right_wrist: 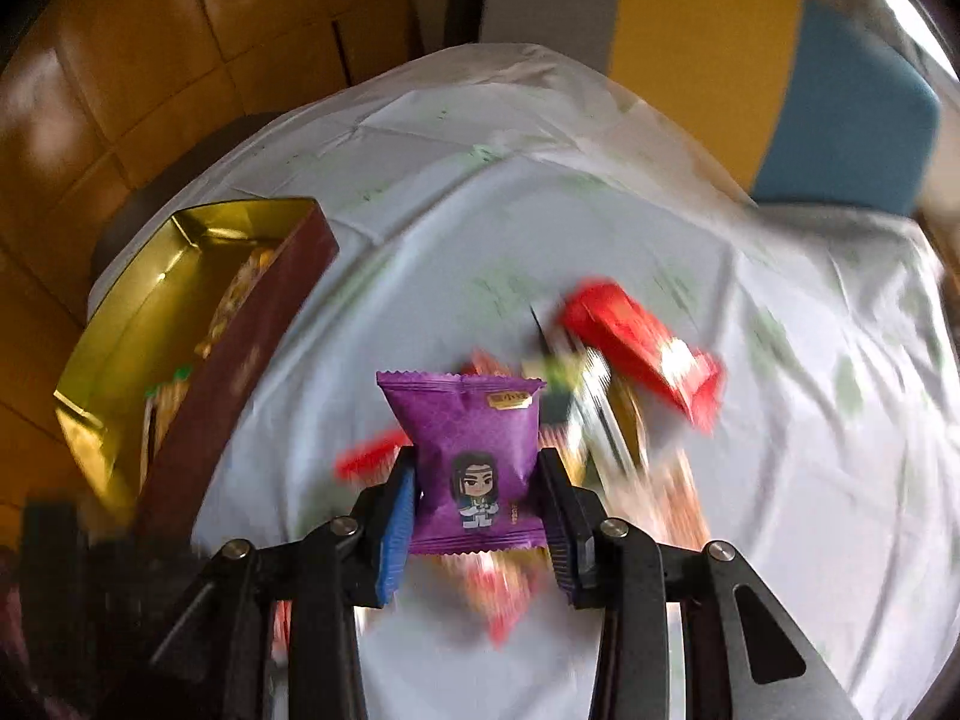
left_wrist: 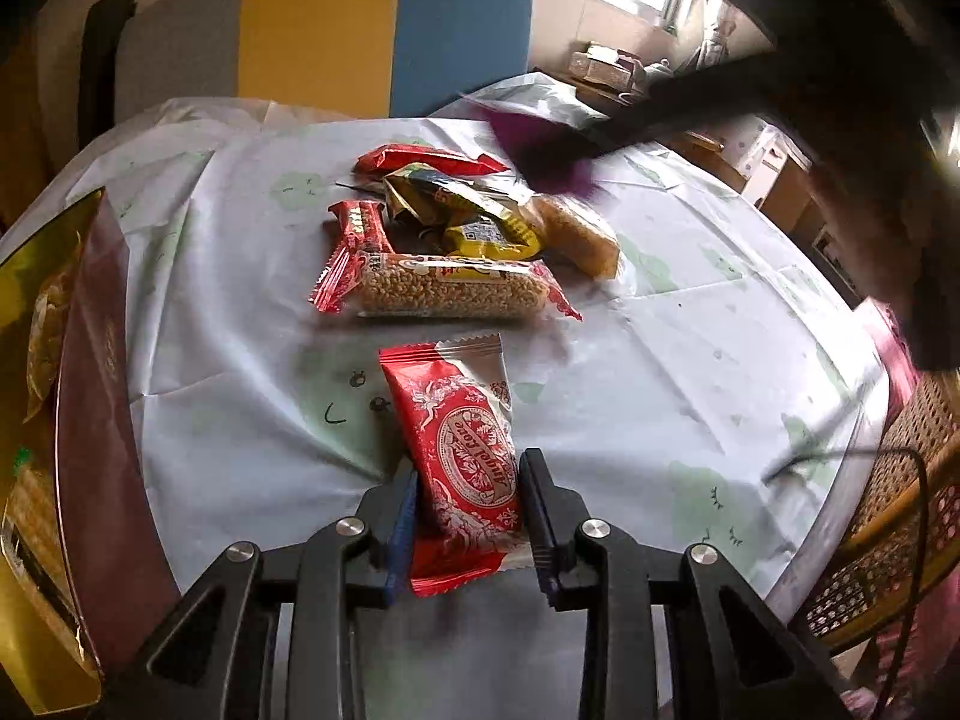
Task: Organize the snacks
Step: 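Carry the red-white wafer pack into the gold tin and release it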
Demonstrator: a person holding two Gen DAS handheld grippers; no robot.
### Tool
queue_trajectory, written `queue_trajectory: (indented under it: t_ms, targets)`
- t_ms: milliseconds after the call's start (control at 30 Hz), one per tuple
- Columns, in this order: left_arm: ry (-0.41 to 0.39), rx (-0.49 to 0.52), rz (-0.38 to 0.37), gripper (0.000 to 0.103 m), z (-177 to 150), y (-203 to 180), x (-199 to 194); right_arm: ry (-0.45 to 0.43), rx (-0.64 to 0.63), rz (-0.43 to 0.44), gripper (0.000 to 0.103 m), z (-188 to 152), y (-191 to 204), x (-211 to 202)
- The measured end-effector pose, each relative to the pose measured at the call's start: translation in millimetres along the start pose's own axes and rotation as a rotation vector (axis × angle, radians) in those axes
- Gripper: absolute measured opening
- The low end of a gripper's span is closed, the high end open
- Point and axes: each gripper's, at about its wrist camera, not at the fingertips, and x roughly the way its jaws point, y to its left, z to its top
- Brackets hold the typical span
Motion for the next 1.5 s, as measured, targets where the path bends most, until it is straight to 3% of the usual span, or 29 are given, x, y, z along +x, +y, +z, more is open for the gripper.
queue_trajectory:
  t_ms: [100,200,367,533,733,900,1067,1167,1200,1500]
  targets:
    - [0.007,-0.037,-0.019,0.032,6,5,-6,0.02,0.066,-0.001,0.039,-32,-15,-7]
    - [-0.045,-0.058,-0.028,0.032,11,7,-24,0.041,0.113,-0.007,0.039,-61,-22,-5]
    - [-0.144,-0.138,-0.038,0.032,27,27,-76,0.064,0.078,-0.03,0.039,-69,-18,5]
    - [-0.192,-0.323,0.064,0.032,42,93,-114,0.059,0.04,-0.043,0.039,-69,-11,4]
    - [-0.117,-0.53,0.215,0.032,54,187,-104,0.017,0.019,-0.055,0.039,-67,-8,-5]
    - [-0.024,-0.597,0.26,0.032,65,233,-69,-0.011,0.017,-0.066,0.039,-62,-9,-11]
    - [0.017,-0.594,0.284,0.035,77,244,-42,-0.015,0.032,-0.073,0.039,-59,-14,-10]
    - [0.031,-0.626,0.292,0.047,74,252,-37,-0.012,0.039,-0.078,0.039,-59,-16,-9]
    - [0.021,-0.634,0.295,0.051,72,252,-39,-0.012,0.04,-0.079,0.039,-59,-17,-8]
    - [-0.068,-0.605,0.356,0.052,38,222,-92,-0.014,0.033,-0.097,0.039,-58,-16,-7]
